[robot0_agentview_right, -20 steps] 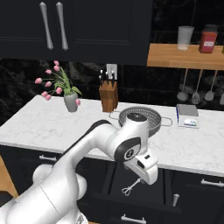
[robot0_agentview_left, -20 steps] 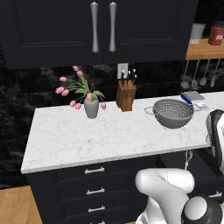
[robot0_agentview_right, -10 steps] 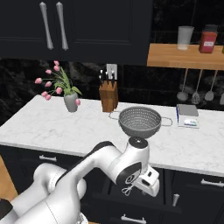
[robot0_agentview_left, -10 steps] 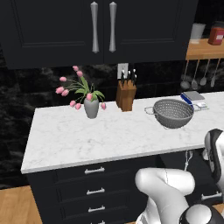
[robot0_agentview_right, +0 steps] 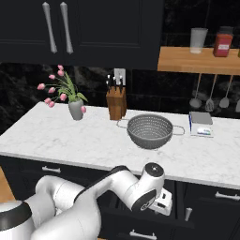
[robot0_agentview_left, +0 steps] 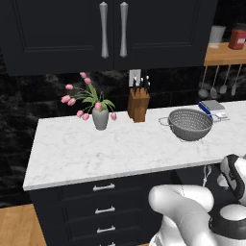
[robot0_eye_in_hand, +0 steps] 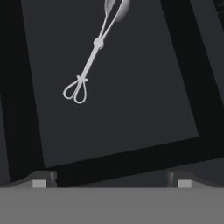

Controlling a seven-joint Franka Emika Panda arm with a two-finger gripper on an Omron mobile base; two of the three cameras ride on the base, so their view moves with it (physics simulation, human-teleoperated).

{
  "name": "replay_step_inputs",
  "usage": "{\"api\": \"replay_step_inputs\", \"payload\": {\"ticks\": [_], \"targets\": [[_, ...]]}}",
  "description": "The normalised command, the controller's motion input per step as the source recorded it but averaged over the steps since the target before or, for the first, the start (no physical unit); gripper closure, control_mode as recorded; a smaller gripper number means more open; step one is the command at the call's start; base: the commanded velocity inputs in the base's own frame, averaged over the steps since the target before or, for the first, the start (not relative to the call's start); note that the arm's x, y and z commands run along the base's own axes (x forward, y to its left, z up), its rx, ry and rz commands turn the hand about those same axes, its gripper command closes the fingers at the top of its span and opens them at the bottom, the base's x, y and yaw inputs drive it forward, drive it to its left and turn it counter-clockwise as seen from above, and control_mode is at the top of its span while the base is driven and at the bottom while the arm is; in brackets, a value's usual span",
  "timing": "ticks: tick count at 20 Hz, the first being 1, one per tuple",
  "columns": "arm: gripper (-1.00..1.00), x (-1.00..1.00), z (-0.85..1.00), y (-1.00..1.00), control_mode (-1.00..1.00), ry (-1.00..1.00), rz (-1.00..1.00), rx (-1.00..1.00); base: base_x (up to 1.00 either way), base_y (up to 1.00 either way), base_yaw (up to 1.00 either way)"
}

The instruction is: Pick the tongs from the drawer and place it on the counter.

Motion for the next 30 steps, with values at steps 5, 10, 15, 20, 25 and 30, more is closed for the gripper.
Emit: {"api": "replay_step_inputs", "payload": {"ticks": [5, 10, 15, 20, 25, 30], "targets": [[-1.0, 0.0, -0.44, -0.08, -1.0, 0.0, 0.07, 0.01, 0.0, 0.0, 0.0], [-1.0, 0.0, -0.34, 0.0, -1.0, 0.0, 0.01, 0.0, 0.0, 0.0, 0.0], [-1.0, -0.38, -0.39, -0.07, -1.0, 0.0, 0.0, 0.0, 0.0, 0.0, 0.0], [-1.0, -0.75, -0.58, -0.18, -1.0, 0.07, 0.0, 0.0, 0.0, 0.0, 0.0], [-1.0, -0.86, -0.64, -0.2, -1.0, 0.22, 0.0, 0.0, 0.0, 0.0, 0.0], [-1.0, -1.0, -0.51, -0.18, -1.0, 0.34, -0.01, 0.0, 0.0, 0.0, 0.0]]}}
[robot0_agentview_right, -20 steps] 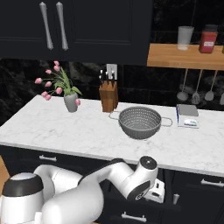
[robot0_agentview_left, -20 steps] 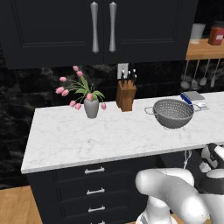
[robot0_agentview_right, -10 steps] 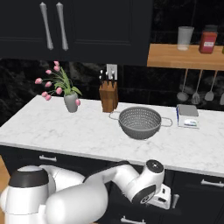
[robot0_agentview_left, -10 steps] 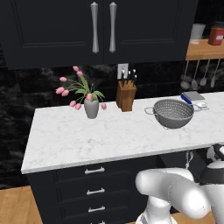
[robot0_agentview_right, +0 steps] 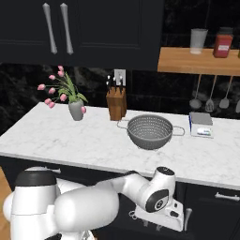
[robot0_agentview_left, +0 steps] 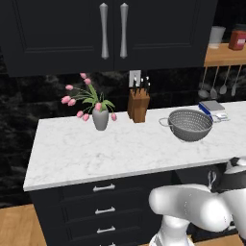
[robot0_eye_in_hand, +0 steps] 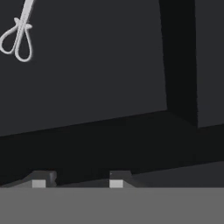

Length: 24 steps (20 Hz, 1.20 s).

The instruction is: Pick the tongs from the drawer and place it on the counter.

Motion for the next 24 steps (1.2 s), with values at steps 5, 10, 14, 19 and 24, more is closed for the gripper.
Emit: {"api": "replay_step_inputs", "payload": {"ticks": [5, 10, 14, 19, 24], "targets": [[-1.0, -1.0, -0.53, -0.29, -1.0, 0.27, -0.03, 0.0, 0.0, 0.0, 0.0], [-1.0, -1.0, -0.5, -0.45, -1.0, 0.13, -0.03, 0.01, 0.0, 0.0, 0.0], [-1.0, -0.36, 0.33, -0.06, -1.0, -0.11, -0.06, 0.04, 0.0, 0.0, 0.0], [-1.0, 0.09, 0.74, 0.05, -1.0, -0.19, -0.21, 0.0, 0.0, 0.0, 0.0], [-1.0, 0.53, 0.19, 0.36, -1.0, -0.18, -0.25, 0.0, 0.0, 0.0, 0.0]]}}
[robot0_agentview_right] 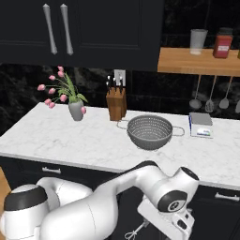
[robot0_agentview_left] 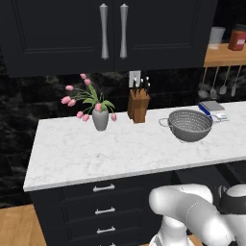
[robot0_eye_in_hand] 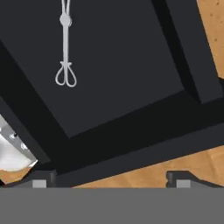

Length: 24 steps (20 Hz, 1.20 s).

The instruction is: Pick the tongs from the drawer and place it on the counter.

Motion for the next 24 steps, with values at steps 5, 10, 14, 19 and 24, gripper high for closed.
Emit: {"api": "replay_step_inputs", "payload": {"ticks": [5, 10, 14, 19, 24], "targets": [[-1.0, 0.57, -0.32, 0.63, -1.0, -0.22, -0.15, 0.0, 0.0, 0.0, 0.0], [-1.0, 0.51, -0.5, 0.12, -1.0, -0.17, -0.03, -0.01, 0.0, 0.0, 0.0], [-1.0, 0.46, -0.45, -0.12, -1.0, -0.05, 0.0, 0.0, 0.0, 0.0, 0.0], [-1.0, 0.51, -0.47, -0.29, -1.0, -0.02, 0.0, -0.01, 0.0, 0.0, 0.0], [-1.0, 0.18, -0.53, -0.27, -1.0, 0.01, 0.0, -0.05, 0.0, 0.0, 0.0]]}}
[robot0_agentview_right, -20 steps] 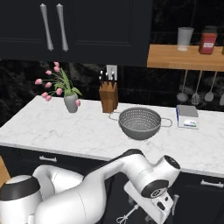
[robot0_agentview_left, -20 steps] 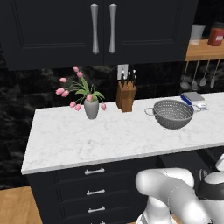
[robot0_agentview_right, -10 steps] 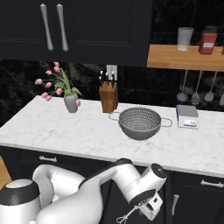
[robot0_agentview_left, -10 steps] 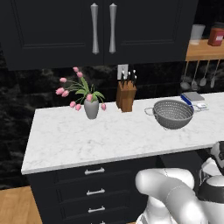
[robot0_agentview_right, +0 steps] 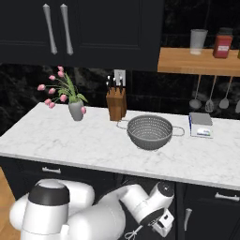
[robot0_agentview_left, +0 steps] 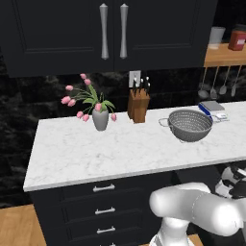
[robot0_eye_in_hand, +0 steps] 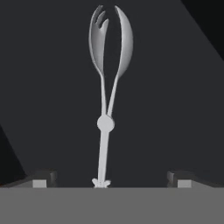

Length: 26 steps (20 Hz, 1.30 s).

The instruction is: Pick the tongs from the drawer and place it on the counter.

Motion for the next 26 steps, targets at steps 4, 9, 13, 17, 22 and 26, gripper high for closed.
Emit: {"api": "replay_step_inputs", "payload": {"ticks": [4, 9, 13, 17, 22, 26], "targets": [[-1.0, 0.01, -0.19, 0.05, -1.0, 0.05, 0.0, -0.01, 0.0, 0.0, 0.0], [-1.0, 0.17, -0.21, 0.0, -1.0, 0.07, 0.0, -0.02, 0.0, 0.0, 0.0], [-1.0, 0.09, -0.29, 0.14, -1.0, 0.05, 0.0, -0.08, 0.0, 0.0, 0.0], [-1.0, 0.07, -0.3, 0.11, -1.0, 0.02, 0.0, -0.09, 0.0, 0.0, 0.0], [-1.0, 0.09, -0.4, 0.0, -1.0, 0.08, 0.0, -0.04, 0.0, 0.0, 0.0], [-1.0, 0.02, -0.31, 0.0, -1.0, 0.13, 0.0, 0.0, 0.0, 0.0, 0.0]]}}
